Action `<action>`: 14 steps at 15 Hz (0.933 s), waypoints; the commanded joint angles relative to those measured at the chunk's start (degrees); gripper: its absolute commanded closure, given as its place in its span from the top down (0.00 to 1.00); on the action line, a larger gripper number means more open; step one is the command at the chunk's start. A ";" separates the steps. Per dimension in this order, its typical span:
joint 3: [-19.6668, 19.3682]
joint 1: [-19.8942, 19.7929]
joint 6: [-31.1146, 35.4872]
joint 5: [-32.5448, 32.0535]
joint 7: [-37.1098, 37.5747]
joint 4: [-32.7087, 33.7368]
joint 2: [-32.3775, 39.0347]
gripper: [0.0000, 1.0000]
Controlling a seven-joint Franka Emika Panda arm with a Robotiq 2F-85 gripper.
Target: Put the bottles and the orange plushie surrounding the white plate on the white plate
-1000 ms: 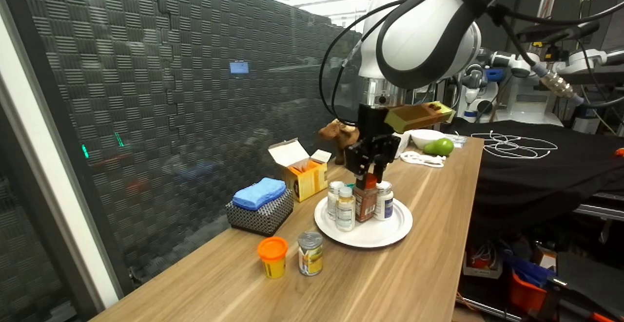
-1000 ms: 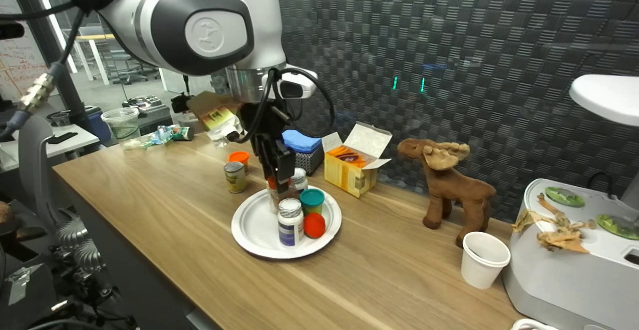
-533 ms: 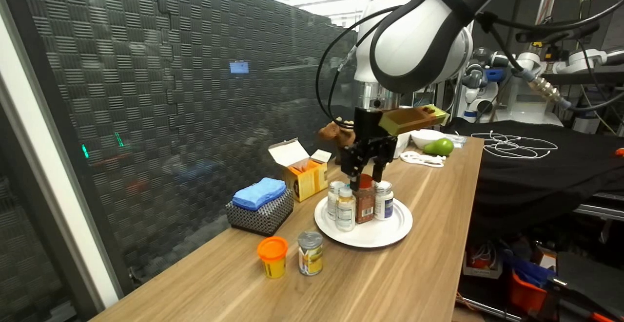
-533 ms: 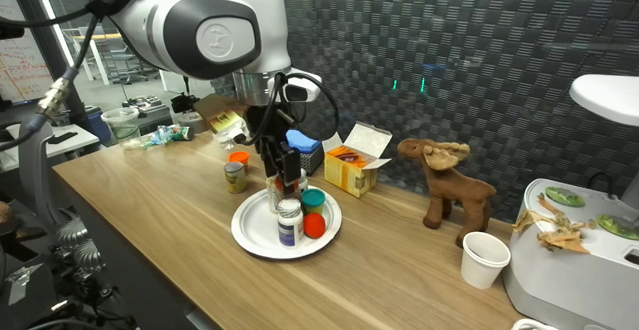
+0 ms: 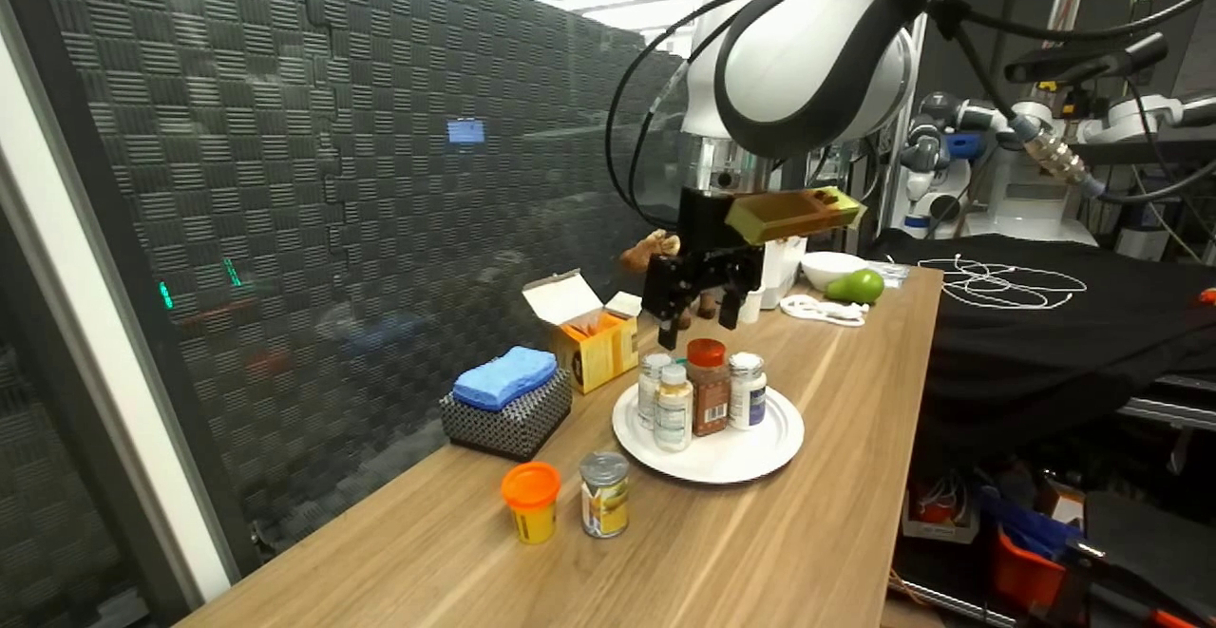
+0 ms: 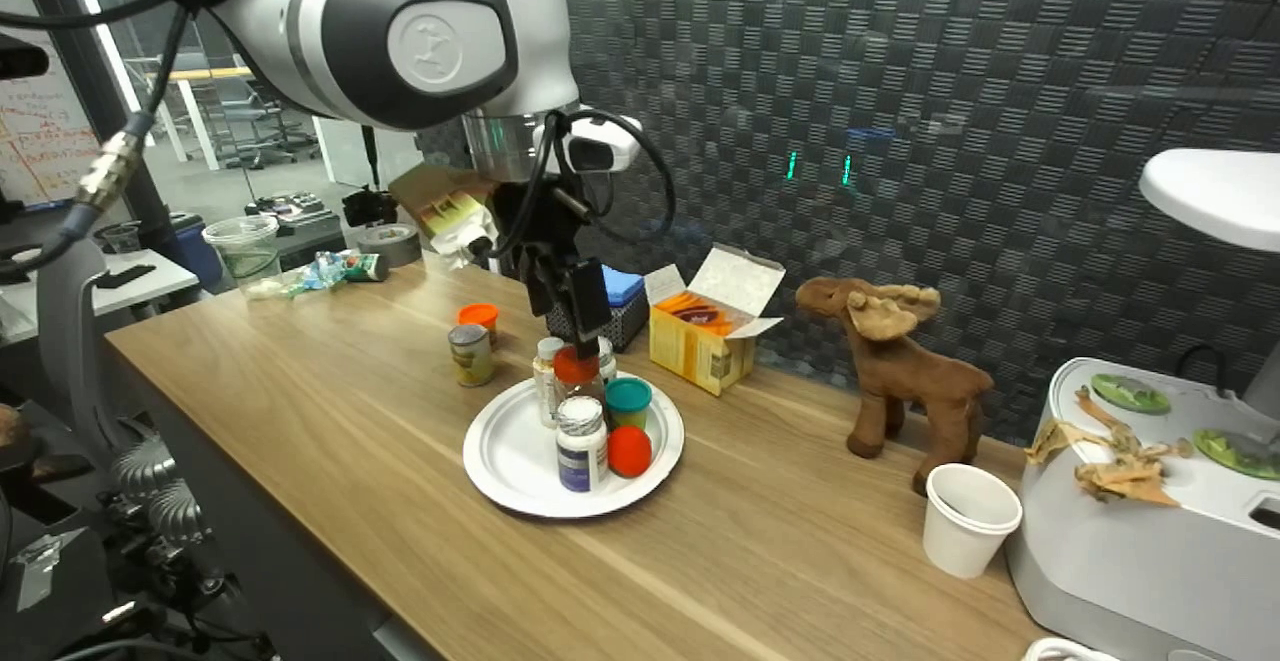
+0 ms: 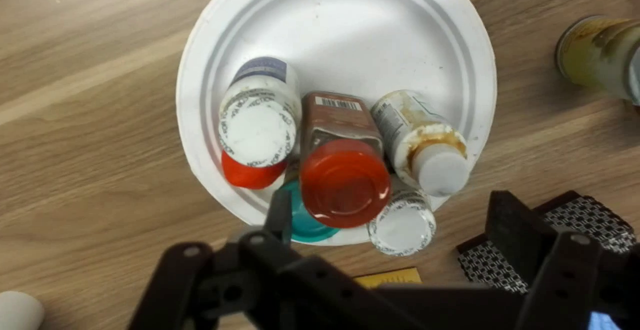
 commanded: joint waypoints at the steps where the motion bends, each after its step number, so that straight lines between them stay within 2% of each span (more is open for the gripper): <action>1: 1.51 2.69 -1.20 -1.89 1.72 -0.02 -3.56 1.00; 3: 3.05 4.51 -2.32 -3.85 1.76 0.42 -4.32 1.00; 5: 5.16 5.95 -4.52 -4.11 -1.37 1.33 -4.36 1.00; 10: 9.24 9.73 -8.62 -7.99 -5.89 5.28 -0.52 1.00; 14: 9.93 11.31 -6.07 -14.00 -11.66 8.34 4.27 1.00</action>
